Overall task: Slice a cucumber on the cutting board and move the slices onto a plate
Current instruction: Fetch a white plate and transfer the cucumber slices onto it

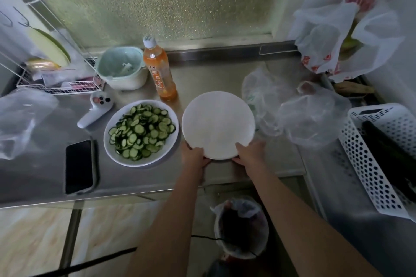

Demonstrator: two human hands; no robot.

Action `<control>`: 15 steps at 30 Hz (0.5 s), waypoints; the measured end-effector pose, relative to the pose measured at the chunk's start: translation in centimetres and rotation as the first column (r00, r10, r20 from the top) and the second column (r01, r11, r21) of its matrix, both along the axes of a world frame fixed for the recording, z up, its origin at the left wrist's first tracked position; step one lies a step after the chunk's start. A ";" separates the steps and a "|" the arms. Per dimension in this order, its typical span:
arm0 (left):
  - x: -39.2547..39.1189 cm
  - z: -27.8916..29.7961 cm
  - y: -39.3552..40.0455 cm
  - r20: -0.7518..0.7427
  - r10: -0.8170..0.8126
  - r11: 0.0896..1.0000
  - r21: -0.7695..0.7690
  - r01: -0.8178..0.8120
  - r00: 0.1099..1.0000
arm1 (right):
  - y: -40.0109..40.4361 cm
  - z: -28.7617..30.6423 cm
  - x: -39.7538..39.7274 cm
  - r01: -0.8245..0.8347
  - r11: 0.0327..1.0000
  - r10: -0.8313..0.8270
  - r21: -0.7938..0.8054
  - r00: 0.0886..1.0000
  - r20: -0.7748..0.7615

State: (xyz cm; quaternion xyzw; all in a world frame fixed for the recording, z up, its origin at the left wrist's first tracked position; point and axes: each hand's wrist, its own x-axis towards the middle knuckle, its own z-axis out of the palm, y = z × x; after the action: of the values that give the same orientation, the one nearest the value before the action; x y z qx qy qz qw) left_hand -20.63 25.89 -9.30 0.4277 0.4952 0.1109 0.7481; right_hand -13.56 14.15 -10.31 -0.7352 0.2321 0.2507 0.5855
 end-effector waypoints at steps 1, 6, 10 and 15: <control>-0.2 0.5 0.1 0.008 0.015 1.000 -0.003 -0.015 1.000 | -0.1 0.4 -0.1 0.062 0.996 -0.061 0.065 0.998 -0.022; -1.8 3.1 -0.6 -0.002 -0.022 0.998 0.059 0.022 1.000 | -2.5 4.5 -2.0 0.093 0.937 -0.063 0.337 0.993 -0.099; -3.0 6.0 -3.2 0.024 -0.099 0.994 0.058 0.097 0.995 | -7.3 7.5 -4.6 0.061 0.878 -0.040 0.475 0.998 -0.053; -3.9 8.3 -7.0 -0.031 -0.490 0.870 -0.092 0.485 0.871 | -17.7 9.5 -9.9 0.078 0.941 -0.081 0.329 0.997 -0.005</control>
State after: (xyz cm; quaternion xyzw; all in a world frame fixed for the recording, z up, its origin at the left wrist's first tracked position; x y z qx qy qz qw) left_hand -24.57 18.90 -1.01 0.5109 0.3953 -0.1129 0.7550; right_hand -23.43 -3.57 -0.81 -0.6186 0.2138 0.2588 0.7104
